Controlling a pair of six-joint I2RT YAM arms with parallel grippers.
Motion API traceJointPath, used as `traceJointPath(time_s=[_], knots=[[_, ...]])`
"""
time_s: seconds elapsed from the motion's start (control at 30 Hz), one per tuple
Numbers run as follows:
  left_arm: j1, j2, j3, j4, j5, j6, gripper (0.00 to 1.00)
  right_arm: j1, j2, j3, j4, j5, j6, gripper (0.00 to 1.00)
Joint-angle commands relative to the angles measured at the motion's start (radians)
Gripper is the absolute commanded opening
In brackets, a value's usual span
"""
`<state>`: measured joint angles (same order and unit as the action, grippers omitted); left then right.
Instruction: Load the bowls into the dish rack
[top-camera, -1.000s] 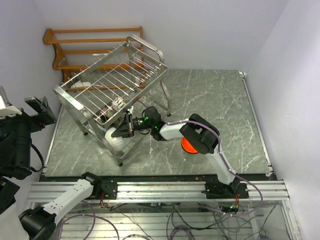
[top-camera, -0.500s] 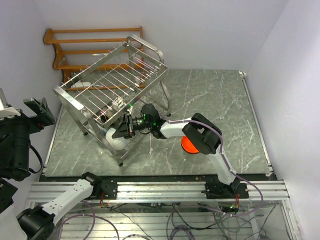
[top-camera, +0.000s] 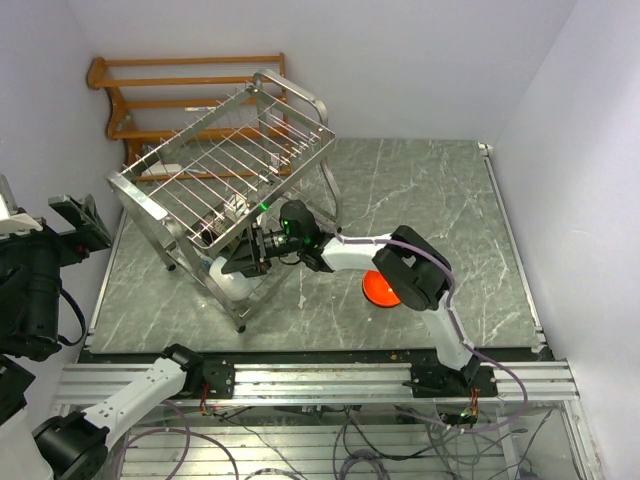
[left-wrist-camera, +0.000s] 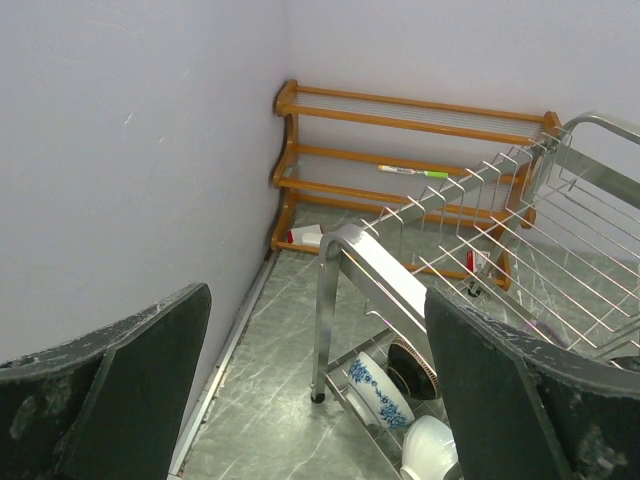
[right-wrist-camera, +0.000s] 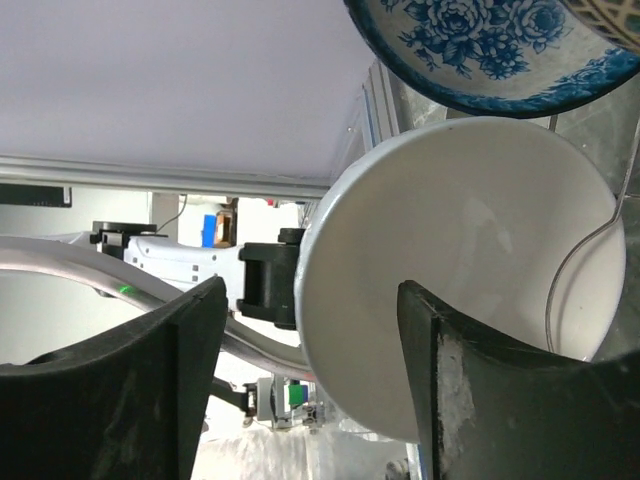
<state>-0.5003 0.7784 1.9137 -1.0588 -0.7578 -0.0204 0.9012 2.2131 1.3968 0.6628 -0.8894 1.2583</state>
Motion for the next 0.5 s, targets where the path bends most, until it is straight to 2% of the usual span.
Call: traceJointPath(time_s=[0.0,0.3,0.47], knots=[[-0.007,-0.012,-0.004,0.027,-0.016,0.011,0.99,-0.005,-0.08,0.027,-0.119,0.024,-0.099,0.69],[-0.012,-0.028,0.002,0.015,-0.023,-0.004,0.99,-0.024,-0.187,0.011,-0.378,0.142,-0.276,0.73],[-0.013,-0.028,-0.002,0.023,-0.01,-0.012,0.99,-0.034,-0.273,-0.068,-0.398,0.21,-0.274,0.73]])
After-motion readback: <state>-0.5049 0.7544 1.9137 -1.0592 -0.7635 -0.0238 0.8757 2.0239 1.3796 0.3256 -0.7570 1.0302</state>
